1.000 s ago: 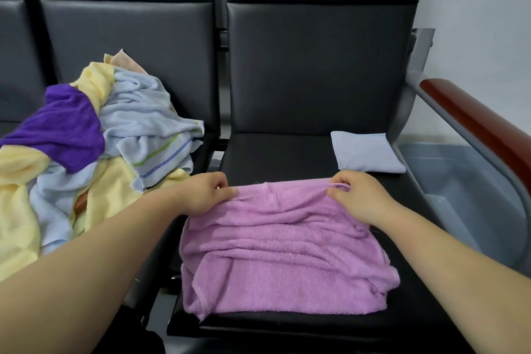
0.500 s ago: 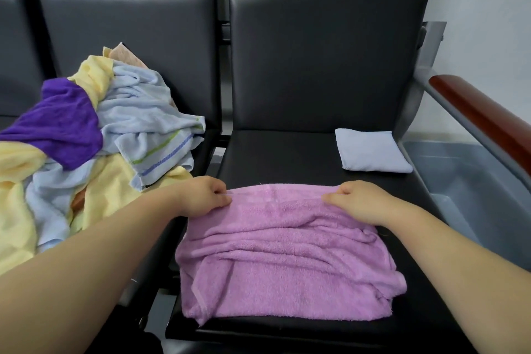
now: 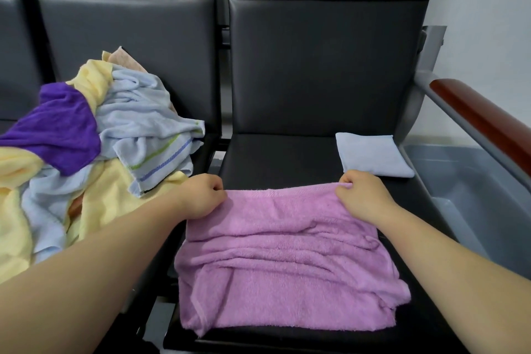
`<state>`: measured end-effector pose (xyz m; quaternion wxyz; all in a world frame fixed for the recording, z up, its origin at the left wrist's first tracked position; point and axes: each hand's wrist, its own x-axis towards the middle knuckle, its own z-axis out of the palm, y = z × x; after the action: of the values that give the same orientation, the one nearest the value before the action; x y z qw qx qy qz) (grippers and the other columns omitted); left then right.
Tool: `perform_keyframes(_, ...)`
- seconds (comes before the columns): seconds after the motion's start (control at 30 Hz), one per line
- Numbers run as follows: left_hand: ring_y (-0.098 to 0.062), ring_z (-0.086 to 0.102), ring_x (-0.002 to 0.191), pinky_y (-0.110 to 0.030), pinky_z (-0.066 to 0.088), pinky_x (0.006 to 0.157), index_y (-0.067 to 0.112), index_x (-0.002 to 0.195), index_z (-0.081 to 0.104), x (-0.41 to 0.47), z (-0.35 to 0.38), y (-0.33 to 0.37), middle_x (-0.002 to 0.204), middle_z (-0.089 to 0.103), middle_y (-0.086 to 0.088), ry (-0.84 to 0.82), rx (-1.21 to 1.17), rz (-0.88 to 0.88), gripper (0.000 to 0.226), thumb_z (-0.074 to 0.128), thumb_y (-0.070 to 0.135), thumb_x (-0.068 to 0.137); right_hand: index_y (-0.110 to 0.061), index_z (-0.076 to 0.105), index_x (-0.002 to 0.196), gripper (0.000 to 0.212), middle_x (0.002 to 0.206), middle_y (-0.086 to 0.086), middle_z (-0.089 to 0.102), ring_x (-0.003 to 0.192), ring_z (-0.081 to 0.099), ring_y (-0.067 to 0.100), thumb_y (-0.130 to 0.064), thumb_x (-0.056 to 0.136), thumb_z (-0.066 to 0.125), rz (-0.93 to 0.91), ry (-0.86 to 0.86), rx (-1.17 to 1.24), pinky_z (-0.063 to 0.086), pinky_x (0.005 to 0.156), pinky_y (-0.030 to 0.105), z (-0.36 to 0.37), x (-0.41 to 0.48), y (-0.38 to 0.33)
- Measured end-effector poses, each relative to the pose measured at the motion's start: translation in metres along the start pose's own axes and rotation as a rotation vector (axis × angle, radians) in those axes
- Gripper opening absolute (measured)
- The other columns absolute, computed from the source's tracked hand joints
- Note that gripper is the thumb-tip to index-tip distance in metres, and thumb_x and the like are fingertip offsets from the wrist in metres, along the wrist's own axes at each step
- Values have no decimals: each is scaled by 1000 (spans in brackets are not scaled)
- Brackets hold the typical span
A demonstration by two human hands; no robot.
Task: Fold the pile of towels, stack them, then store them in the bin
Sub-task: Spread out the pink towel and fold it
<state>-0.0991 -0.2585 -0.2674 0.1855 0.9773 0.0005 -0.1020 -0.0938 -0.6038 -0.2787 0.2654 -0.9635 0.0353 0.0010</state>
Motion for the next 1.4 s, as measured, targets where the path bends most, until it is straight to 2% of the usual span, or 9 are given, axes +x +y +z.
perform_keyframes(0.4,-13,60,82,-27,44,65,22,90,60,19,6,-12,90,65,6,6,52,3,16,64,37,92,-25,55,109,10,100,-2,61,91,58,23,-27,101,48,16,-37,-194,45,70,36,14,21,7)
perform_keyframes(0.5,-14,63,86,-30,50,72,22,96,62,19,2,-12,94,67,6,-53,98,-14,21,67,42,90,-24,55,108,13,101,-4,61,92,59,21,-28,96,53,38,-85,-187,47,72,36,11,20,2)
perform_keyframes(0.67,-14,59,82,-30,47,72,25,82,59,17,-5,-18,86,65,7,-157,129,-47,25,70,47,86,-18,58,97,10,110,4,49,86,61,25,-27,93,55,58,-118,-231,50,74,36,9,13,-8)
perform_keyframes(0.83,-14,53,66,-28,43,60,19,79,56,10,-19,-23,74,60,3,-78,-9,20,24,76,31,84,-18,44,80,19,84,2,55,69,47,19,-23,92,58,20,-48,-131,38,61,36,3,7,-5)
perform_keyframes(0.97,-11,52,64,-24,42,60,17,80,61,2,-36,-27,73,59,6,-89,-57,63,18,77,22,85,-19,40,76,24,75,0,49,66,40,19,-18,93,58,45,25,18,35,62,37,-6,4,-5)
perform_keyframes(1.07,-6,56,70,-23,40,61,25,79,65,-3,-42,-31,77,63,9,-54,42,60,13,75,29,87,-18,48,80,14,80,0,57,70,48,20,-14,92,55,54,51,62,40,63,38,-13,2,-6)
perform_keyframes(1.2,-16,62,76,-28,48,64,20,80,66,-9,-40,-30,80,67,4,13,24,-17,14,73,28,89,-16,65,85,11,87,0,67,81,62,24,-19,94,59,75,42,22,51,70,40,-24,-5,-5)
perform_keyframes(1.3,-16,54,48,-20,39,40,8,80,62,-12,-34,-26,64,57,-6,54,-347,-153,15,69,12,92,-14,68,75,15,74,4,64,68,56,22,-16,89,72,234,26,283,42,60,34,-27,-12,-5)
perform_keyframes(1.4,-14,33,38,-16,20,35,8,84,56,-8,-32,-26,58,43,-8,57,-742,-335,16,64,7,98,-10,70,97,3,90,5,69,69,64,13,-8,95,71,474,-35,858,49,48,23,-37,-19,-17)
